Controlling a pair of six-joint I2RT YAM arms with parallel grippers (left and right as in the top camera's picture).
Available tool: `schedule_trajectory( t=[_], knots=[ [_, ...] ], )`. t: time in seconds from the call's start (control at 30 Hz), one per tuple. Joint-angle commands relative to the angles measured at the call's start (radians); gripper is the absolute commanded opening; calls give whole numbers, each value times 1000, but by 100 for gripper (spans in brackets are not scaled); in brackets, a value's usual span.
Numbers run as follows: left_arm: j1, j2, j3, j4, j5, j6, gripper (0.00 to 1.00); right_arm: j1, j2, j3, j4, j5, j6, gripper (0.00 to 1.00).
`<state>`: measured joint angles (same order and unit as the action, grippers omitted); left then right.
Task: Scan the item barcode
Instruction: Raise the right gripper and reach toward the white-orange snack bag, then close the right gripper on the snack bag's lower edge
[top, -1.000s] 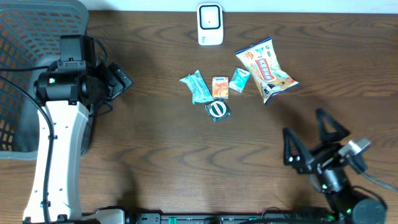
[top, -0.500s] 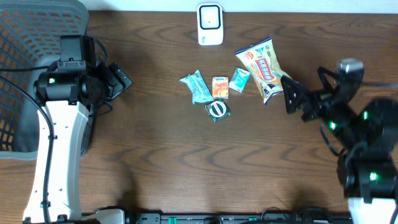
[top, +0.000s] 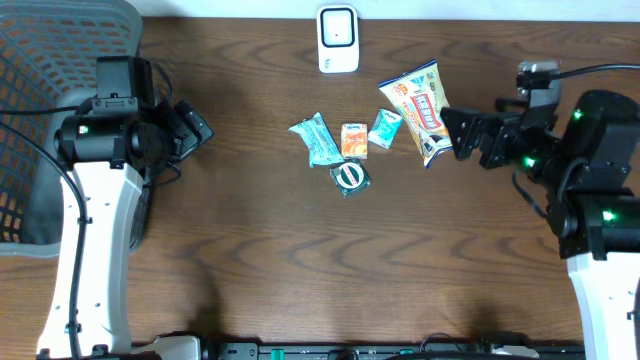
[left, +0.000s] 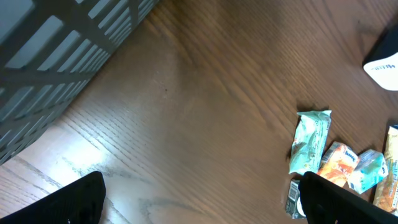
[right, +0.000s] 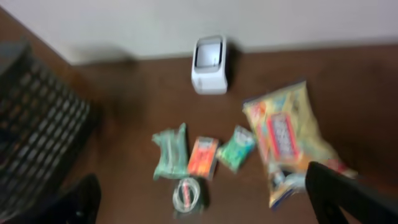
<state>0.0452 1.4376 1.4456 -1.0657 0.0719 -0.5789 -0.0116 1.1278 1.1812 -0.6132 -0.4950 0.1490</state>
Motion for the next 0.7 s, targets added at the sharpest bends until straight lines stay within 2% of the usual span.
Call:
schedule_trajectory(
  t=[0.0, 0.2, 0.43, 0.67],
  knots=[
    [5, 1, -1, 0, -13, -1, 98, 26, 27, 14, -65, -35, 18, 99],
    [5, 1, -1, 0, -13, -1, 98, 33, 89, 14, -183, -54, 36, 99],
    [5, 1, -1, 0, -13, -1, 98, 82, 219, 14, -316, 68, 29, 99],
    [5, 1, -1, 0, -13, -1, 98, 96, 315, 14, -314, 30, 30, 99]
  ],
)
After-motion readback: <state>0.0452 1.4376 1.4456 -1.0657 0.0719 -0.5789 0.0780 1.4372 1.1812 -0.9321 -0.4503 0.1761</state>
